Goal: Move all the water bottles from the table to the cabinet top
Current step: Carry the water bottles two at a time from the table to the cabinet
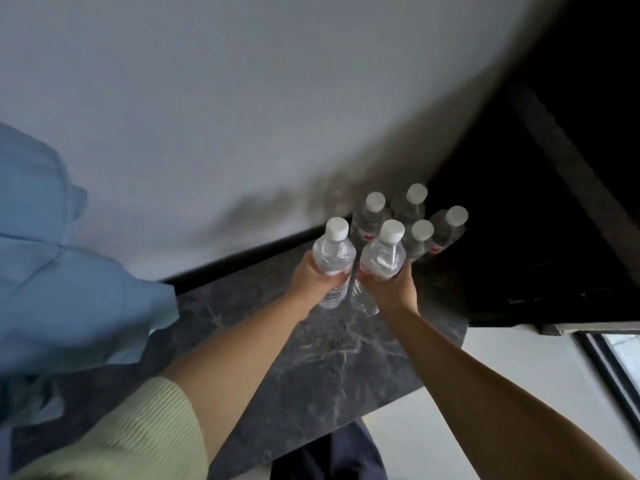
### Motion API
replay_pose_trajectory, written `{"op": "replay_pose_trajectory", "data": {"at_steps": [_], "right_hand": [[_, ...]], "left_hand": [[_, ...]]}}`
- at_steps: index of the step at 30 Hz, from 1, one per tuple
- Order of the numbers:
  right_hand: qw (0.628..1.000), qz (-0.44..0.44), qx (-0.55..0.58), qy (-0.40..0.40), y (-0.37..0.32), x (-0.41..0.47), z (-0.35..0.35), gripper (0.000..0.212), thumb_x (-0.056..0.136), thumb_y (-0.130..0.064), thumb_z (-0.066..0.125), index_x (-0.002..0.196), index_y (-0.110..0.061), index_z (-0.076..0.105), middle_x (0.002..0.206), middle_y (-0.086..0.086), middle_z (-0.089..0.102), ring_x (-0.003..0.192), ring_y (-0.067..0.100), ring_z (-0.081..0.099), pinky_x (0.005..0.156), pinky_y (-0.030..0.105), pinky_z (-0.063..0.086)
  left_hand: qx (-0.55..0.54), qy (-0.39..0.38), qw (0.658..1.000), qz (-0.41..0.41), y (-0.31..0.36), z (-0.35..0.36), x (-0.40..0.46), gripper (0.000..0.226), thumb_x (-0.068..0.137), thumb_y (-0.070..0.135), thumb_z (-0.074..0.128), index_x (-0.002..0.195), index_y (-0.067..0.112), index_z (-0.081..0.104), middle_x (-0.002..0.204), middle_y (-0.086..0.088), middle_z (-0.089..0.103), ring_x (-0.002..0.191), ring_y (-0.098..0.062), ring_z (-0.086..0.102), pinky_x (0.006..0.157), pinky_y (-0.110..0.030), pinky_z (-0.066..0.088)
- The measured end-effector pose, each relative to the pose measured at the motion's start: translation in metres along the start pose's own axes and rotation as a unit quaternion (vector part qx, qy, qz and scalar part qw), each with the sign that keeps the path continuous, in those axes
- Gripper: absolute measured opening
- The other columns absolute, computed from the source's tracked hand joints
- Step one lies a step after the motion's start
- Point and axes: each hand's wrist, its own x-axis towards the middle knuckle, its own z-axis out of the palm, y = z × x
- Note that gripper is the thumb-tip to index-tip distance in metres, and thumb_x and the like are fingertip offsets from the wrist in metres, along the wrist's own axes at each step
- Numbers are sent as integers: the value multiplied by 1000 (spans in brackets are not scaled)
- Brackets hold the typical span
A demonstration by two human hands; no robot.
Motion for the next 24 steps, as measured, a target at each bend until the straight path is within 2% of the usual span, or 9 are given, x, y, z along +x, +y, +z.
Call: {"op": "replay_pose_trajectory", "data": {"at_steps": [2,3,6,10,13,15,17,21,24], "right_hand": [[999,-2,22,24,4,14,16,81,68,-35,84,136,-24,41,130,6,57,119,26,55,101,44,46],[999,-8,29,37,7,21,24,82,69,-33,84,137,-23,41,133,7,55,121,26,54,103,45,45],[995,-20,48,80,10,31,43,86,70,-28,83,141,-20,36,137,8,52,125,26,50,104,41,43],[989,-11,74,130,12,41,60,84,74,-25,81,142,-24,32,141,8,48,126,28,50,93,34,41],[986,4,81,145,18,46,65,81,76,-22,79,142,-25,32,141,7,48,126,27,50,91,30,40],[986,3,75,150,25,48,65,77,77,-17,77,141,-22,34,140,7,48,126,28,50,92,30,40],[986,2,70,152,32,51,64,75,79,-16,75,141,-21,33,140,7,47,125,27,50,92,30,41],[988,-5,63,138,38,53,61,75,78,-22,77,139,-23,33,136,8,49,123,26,51,92,32,43],[990,6,55,132,34,51,60,76,77,-25,78,138,-21,33,136,9,49,122,27,51,92,31,42]], "left_hand": [[-7,3,1000,2,-1,3,22,32,68,29,85,90,34,61,105,-2,71,100,-23,67,90,-49,55],[-11,0,1000,7,-2,5,33,33,67,29,85,91,32,63,104,-3,72,99,-23,68,89,-51,55],[-18,-7,1000,22,-5,6,56,47,67,30,84,109,23,64,105,-7,72,100,-24,68,90,-52,54],[-33,-20,998,40,-6,10,79,59,66,29,83,119,27,57,112,-3,70,106,-22,65,93,-51,53],[-52,-28,997,44,-6,16,91,72,63,25,87,126,31,53,118,7,67,110,-14,63,92,-35,53],[-41,-42,997,57,-6,21,96,66,59,26,88,112,49,56,105,21,68,104,-1,63,81,-17,49],[-30,-49,996,66,-12,23,101,61,60,25,87,101,56,55,98,27,67,104,0,62,79,-14,47],[-34,-74,994,77,-22,24,108,75,66,21,87,130,28,47,127,5,61,118,-14,57,99,-32,45],[-13,-90,993,73,-17,22,107,75,67,22,86,132,24,48,126,5,63,120,-15,57,96,-28,47]]}}
